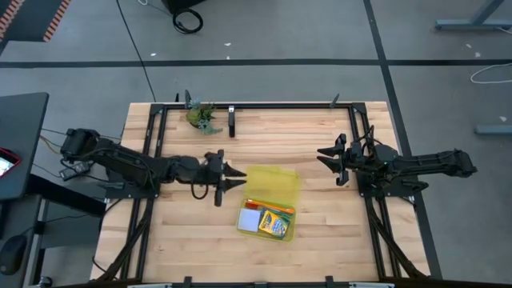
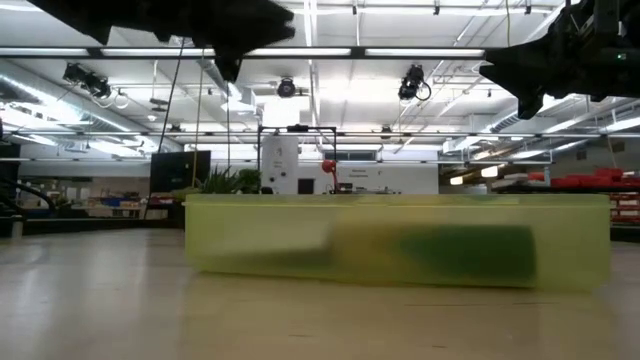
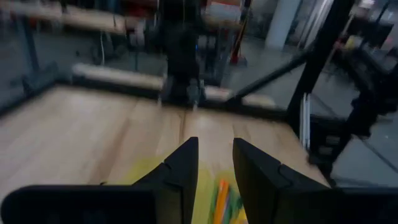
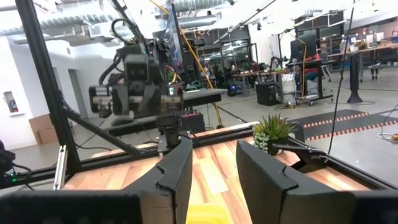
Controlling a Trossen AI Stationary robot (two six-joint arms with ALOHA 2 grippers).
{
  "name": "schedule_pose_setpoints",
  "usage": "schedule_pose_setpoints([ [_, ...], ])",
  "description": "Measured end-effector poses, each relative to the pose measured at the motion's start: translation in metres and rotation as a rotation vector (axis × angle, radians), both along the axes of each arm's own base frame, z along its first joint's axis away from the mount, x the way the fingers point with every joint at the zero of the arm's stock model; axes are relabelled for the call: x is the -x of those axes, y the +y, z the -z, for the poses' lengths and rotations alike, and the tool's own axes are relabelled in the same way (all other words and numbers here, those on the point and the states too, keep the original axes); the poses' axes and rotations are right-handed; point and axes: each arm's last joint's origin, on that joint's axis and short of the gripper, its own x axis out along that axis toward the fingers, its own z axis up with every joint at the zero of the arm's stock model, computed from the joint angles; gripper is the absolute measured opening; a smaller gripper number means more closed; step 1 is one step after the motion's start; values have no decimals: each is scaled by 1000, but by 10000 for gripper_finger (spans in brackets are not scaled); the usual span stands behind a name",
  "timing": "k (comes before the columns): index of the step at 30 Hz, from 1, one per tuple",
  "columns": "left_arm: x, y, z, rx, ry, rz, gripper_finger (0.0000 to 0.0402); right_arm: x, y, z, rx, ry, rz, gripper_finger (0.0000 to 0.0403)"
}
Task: Pack school essentials
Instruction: Return to Home Position
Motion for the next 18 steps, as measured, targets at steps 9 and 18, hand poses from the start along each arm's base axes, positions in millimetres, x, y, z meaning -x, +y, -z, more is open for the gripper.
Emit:
schedule_pose_setpoints([
  [9,31,0,-31,-264,-66,131,107,0,0,0,0,-1,0,131],
  [18,81,0,-48,-332,4,202,107,0,0,0,0,-1,0,131],
])
